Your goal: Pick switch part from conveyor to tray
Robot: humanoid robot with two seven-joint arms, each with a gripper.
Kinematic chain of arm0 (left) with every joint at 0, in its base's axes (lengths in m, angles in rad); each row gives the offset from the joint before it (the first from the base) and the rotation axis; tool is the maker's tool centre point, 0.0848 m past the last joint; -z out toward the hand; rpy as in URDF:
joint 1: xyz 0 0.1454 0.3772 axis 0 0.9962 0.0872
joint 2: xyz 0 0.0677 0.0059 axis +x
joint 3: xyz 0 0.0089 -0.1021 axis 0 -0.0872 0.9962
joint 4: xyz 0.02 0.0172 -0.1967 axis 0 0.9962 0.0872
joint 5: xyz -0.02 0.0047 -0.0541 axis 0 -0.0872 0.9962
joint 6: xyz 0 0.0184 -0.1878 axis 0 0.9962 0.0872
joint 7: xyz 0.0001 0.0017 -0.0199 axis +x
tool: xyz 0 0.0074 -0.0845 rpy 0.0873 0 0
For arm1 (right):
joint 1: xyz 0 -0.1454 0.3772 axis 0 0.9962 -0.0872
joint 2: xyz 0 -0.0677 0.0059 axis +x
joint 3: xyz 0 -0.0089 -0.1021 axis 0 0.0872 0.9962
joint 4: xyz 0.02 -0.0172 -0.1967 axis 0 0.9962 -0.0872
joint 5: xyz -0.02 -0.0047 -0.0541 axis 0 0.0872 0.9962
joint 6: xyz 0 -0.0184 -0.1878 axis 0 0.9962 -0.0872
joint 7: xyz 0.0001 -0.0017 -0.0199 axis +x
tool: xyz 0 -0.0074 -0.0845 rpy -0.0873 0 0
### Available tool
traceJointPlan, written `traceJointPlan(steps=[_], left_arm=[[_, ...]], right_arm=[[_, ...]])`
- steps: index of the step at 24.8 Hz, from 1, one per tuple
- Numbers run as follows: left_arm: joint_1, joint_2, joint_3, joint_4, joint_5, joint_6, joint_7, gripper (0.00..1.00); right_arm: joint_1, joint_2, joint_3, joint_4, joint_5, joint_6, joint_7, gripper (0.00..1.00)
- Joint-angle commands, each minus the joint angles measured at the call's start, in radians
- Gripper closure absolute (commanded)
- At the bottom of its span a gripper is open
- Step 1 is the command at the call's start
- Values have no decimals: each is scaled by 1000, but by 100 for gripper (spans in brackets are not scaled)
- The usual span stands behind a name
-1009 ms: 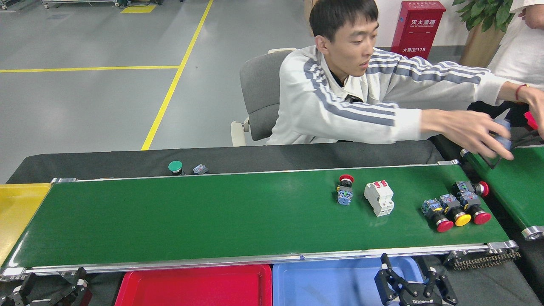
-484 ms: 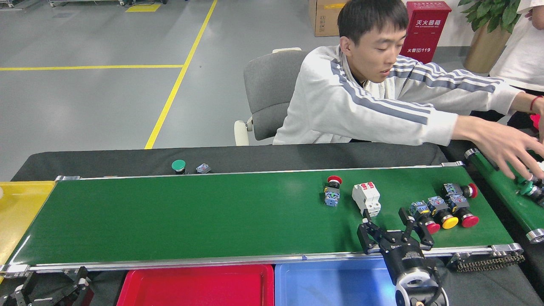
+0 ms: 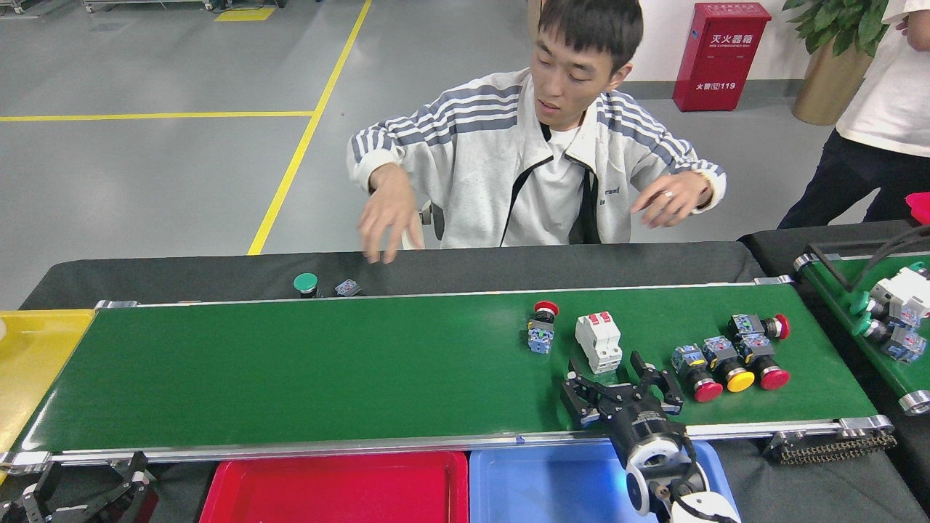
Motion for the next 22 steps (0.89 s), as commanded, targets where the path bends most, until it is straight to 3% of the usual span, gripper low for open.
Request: traceJointPlan(steps=[1, 2, 4, 7, 10, 13, 16, 19, 20, 21, 22], left_arm=[[-8, 6, 8, -11, 4, 4, 8, 0], [-8, 6, 8, -11, 4, 4, 8, 0], [-8, 5, 9, -11, 4, 4, 8, 0], [-8, 5, 12, -14, 5, 4, 8, 0], [0, 3, 15, -11, 4, 4, 8, 0], [4, 5, 31, -8, 5, 2, 8, 0], [3, 6, 34, -11, 7, 2, 8, 0], [0, 9, 34, -17, 7, 1, 8, 0], [0, 9, 32, -22, 8, -2, 8, 0], [0, 11, 22, -29, 10, -7, 8, 0], [0, 11, 15, -37, 15, -10, 8, 0]], right_arm=[[-33, -3, 19, 8, 1, 1, 2, 68], [-39, -3, 20, 8, 1, -1, 2, 87], [-43, -3, 20, 8, -6, -5, 2, 98], [-38, -1, 20, -15, -9, -8, -3, 99], [-24, -21, 4, -126, -23, -42, -11, 99], [25, -118, -52, -279, -126, -171, -9, 99], [158, -230, -85, -428, -256, -422, -9, 96], [304, -257, -176, -465, -310, -673, -12, 84], [342, -256, -222, -466, -310, -762, -14, 61], [378, -253, -254, -466, -310, -820, -14, 20], [399, -247, -271, -466, -310, -844, -14, 2]])
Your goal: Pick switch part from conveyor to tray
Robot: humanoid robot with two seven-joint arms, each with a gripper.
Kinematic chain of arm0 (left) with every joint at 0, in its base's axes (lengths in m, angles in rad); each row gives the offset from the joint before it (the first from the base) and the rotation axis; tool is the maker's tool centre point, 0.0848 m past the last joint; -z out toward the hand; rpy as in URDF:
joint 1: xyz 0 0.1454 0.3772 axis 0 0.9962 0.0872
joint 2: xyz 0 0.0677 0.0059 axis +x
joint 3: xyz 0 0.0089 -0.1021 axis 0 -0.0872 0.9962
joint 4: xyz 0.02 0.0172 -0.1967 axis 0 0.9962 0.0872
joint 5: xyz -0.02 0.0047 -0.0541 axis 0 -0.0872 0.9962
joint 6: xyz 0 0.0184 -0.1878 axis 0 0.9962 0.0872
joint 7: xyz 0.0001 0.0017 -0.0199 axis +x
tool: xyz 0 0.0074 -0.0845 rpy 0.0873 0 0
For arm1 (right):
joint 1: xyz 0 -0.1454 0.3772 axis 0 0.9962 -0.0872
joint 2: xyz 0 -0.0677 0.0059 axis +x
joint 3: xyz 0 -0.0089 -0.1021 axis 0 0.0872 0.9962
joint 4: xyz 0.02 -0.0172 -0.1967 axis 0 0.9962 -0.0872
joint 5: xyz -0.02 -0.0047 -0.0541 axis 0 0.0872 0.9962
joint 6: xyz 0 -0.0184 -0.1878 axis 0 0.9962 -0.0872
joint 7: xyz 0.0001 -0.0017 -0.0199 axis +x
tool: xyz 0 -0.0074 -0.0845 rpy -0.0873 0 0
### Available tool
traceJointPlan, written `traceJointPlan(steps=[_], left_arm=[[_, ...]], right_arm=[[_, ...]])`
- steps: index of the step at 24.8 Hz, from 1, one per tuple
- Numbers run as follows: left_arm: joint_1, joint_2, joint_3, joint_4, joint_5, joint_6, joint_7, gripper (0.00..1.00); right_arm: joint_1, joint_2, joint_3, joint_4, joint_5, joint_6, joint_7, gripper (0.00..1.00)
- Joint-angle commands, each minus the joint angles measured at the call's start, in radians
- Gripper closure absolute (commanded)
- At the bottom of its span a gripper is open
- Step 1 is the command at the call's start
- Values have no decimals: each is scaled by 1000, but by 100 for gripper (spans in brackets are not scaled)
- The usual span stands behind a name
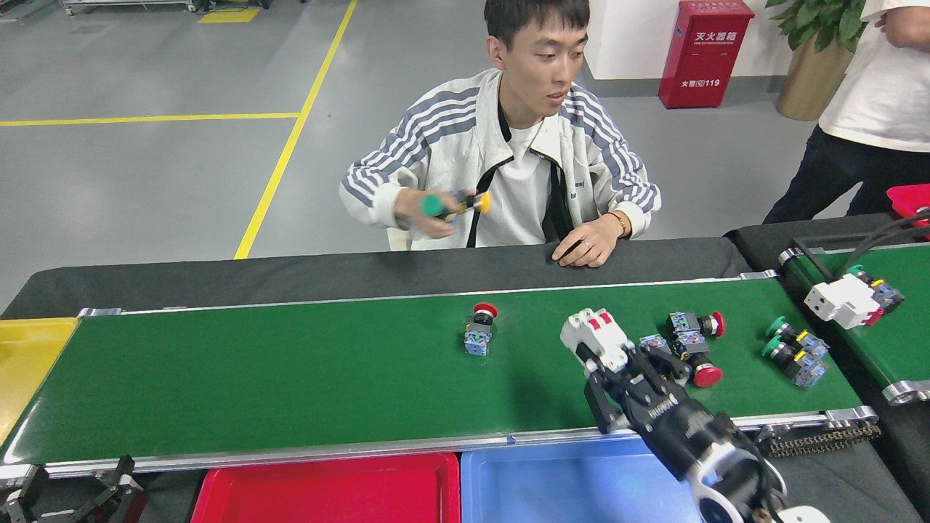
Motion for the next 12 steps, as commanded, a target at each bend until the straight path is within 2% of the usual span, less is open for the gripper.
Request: traceJointPlan(steps=[1, 4, 5, 7, 10, 12], left_arm=[[-16, 13, -16, -27, 10, -20, 8, 0], [-60, 10, -140, -34, 6, -53, -2, 0], [-91, 10, -200, -32, 0, -45, -9, 0], [-140, 8, -282, -21, -25, -22, -21, 0], [-223, -10, -403, 39, -102, 63, -31, 0], [-278, -29, -510, 100, -145, 128, -31, 0]], right_arm=[[33, 10, -38, -17, -6, -120, -11, 1], [48, 20, -65, -12, -4, -120, -4, 1], [50, 42, -79, -12, -3, -97, -2, 1], [47, 100, -79, -21, 13, 53, 9, 1], [33, 212, -79, -32, 132, 354, 15, 1], [27, 273, -79, -37, 213, 470, 13, 2]])
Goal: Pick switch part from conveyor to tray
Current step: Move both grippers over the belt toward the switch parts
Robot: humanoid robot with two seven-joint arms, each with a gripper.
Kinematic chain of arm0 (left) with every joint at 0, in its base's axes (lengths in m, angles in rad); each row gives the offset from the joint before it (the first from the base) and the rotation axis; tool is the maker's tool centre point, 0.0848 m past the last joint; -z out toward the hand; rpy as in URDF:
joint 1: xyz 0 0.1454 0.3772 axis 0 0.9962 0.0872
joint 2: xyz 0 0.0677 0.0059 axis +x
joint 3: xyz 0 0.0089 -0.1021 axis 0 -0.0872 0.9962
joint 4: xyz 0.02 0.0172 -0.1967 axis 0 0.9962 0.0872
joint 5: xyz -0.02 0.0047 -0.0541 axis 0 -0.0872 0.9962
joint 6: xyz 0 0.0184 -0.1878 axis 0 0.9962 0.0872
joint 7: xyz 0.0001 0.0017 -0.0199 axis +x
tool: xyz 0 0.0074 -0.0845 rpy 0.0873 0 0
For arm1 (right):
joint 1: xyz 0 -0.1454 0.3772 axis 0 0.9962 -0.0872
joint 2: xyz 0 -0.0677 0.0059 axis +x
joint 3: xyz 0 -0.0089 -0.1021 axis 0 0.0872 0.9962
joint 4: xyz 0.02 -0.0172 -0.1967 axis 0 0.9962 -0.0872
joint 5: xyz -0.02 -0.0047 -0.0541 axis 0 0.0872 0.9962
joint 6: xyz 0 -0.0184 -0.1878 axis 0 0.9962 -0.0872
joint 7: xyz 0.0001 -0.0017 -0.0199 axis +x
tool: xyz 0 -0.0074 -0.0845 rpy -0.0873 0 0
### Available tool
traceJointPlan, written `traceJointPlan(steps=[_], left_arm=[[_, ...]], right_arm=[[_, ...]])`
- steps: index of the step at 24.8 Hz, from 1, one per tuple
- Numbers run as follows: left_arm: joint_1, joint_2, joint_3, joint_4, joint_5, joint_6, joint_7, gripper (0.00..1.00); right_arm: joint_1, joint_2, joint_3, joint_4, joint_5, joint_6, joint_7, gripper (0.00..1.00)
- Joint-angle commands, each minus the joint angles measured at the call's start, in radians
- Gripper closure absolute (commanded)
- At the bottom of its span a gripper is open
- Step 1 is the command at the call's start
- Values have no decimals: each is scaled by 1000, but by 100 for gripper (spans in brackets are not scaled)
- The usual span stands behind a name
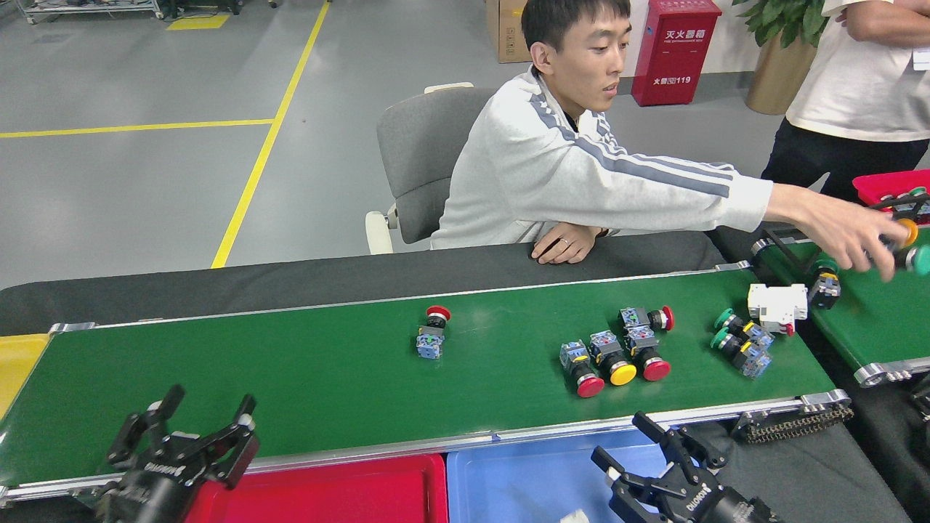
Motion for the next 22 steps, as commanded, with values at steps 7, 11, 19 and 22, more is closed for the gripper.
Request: traceJointPlan(steps=[7, 11, 19, 22], left_arm=[[-148, -39, -224, 168, -22, 187, -16, 0], [-213, -56, -228, 265, -21, 207, -17, 0], [-308, -53, -221, 417, -21, 251, -14, 0], [-326, -51, -221, 454, -21, 254, -13, 0]], right_arm=[[-12, 52, 60, -23, 156, 250, 4, 4], [-33, 41, 126, -12, 162, 325, 6, 4], [-164, 44, 232, 148, 199, 371, 6, 3], [-219, 42, 292, 206, 208, 419, 6, 3]])
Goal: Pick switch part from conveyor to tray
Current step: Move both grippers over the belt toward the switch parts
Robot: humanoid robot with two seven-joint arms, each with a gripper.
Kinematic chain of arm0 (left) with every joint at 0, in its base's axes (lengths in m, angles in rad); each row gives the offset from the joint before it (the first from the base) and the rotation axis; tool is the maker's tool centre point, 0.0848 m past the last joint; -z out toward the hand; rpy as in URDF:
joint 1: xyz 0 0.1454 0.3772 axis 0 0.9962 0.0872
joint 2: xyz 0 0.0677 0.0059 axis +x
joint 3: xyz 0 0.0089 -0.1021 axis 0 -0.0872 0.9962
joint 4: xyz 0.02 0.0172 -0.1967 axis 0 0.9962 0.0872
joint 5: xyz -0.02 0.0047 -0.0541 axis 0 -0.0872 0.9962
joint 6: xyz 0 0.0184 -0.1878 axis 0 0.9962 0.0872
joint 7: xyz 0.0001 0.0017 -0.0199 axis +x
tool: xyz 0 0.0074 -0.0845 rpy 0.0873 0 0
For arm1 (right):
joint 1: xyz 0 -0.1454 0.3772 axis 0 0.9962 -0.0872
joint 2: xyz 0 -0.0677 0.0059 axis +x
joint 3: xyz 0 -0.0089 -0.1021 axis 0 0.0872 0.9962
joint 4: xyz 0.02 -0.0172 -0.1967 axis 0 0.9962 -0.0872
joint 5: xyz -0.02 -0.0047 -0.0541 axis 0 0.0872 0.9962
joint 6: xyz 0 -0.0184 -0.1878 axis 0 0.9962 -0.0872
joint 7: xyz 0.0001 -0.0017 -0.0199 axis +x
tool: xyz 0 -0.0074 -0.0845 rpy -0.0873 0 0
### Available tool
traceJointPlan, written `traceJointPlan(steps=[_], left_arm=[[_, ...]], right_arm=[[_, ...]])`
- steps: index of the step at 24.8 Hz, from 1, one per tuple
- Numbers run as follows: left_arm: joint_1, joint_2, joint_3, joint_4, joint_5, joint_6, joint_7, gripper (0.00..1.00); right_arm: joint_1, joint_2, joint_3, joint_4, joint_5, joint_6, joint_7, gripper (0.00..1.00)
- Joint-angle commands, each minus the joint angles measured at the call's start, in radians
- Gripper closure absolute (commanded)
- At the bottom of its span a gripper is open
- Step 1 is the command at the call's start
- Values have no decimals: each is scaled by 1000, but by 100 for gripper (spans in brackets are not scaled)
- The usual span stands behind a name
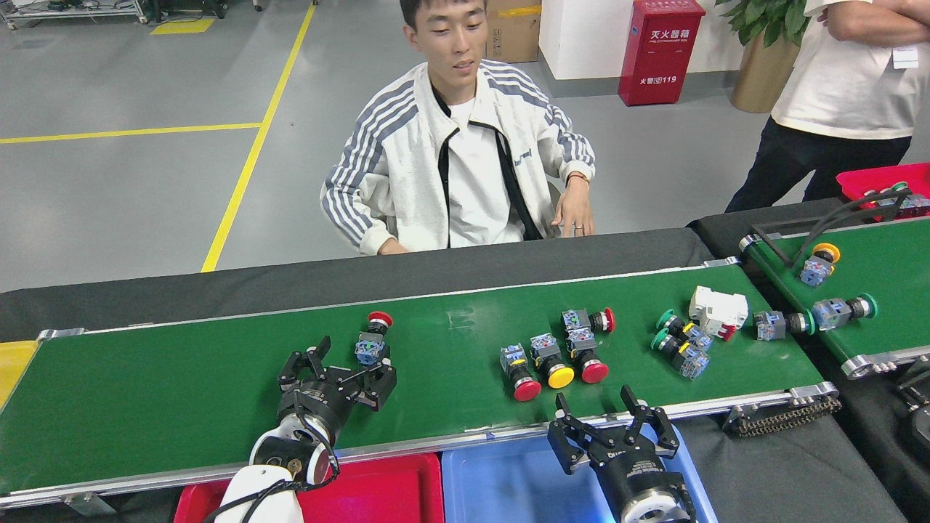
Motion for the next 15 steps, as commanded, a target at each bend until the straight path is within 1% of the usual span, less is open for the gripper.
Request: traceJointPlan(steps=[1, 2, 3, 5, 6, 7, 8, 10, 13, 15], left_arm=[[-30, 2, 3, 19, -2, 12, 13, 0], [-37, 4, 3, 35, -2, 28, 16, 3], [-42, 5, 3, 45, -2, 38, 16, 12], [-42, 8, 0, 43, 1, 35, 16, 53], [-39, 10, -3, 39, 7, 29, 16, 70], [-36, 4, 0, 34, 18, 11, 18, 91], [-36, 2, 3, 32, 39, -12, 22, 94], [-30, 2, 3, 31, 62, -25, 41, 99], [4, 2, -2, 0, 64, -31, 47, 100], [49, 13, -14, -78, 62, -69, 47, 99]], right_arm=[[-36, -2, 36, 23, 5, 44, 1, 3], [-50, -2, 51, 37, 8, 59, 1, 3], [-65, -2, 62, 51, 8, 74, 1, 3], [-85, 0, 76, 69, 8, 93, 1, 3], [-91, 0, 76, 74, 8, 99, 1, 3], [-96, -2, 76, 80, 8, 107, 1, 3], [-104, 1, 77, 89, 8, 111, 1, 3], [-125, 6, 82, 118, 8, 113, 1, 3], [-156, 12, 99, 161, 8, 126, 1, 3], [-179, 20, 103, 196, 7, 134, 1, 2]])
